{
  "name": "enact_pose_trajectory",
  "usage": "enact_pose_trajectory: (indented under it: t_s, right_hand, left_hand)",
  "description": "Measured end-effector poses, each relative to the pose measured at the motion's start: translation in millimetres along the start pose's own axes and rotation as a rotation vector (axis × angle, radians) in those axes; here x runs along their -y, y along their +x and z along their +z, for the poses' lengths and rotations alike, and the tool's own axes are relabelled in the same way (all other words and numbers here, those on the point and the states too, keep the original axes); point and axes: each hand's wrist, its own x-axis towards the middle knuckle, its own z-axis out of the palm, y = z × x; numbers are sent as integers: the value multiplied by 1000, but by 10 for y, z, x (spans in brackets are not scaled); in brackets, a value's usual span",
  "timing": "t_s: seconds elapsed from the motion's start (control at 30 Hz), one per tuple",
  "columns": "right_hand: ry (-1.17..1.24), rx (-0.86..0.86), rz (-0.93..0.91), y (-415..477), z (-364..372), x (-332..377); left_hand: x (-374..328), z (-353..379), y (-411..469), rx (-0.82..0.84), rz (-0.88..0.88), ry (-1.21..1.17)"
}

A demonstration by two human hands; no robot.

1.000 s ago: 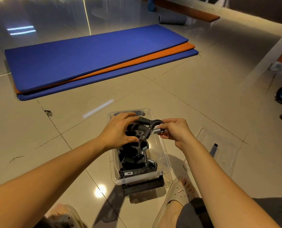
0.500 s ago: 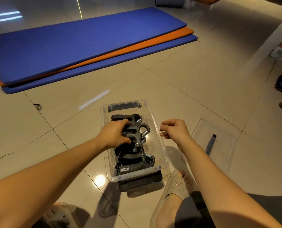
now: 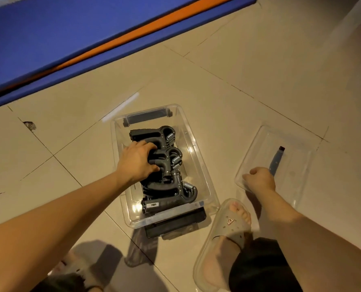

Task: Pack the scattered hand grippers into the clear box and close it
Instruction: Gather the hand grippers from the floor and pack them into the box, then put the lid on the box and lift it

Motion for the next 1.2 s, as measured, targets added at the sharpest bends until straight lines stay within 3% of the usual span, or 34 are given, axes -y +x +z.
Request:
enact_pose_trajectory:
  t_s: [0.37, 0.77, 1.2]
  right_hand:
    - [-162, 52, 43, 210, 348, 239]
    - [-129, -15, -19, -24, -61, 575]
    - [-25, -75, -201, -654, -773, 774]
  left_hand:
    - [-51, 4, -47, -2, 4, 39]
    - [-97, -56, -124, 61, -18, 72]
    - [-651, -523, -612, -204, -86, -95]
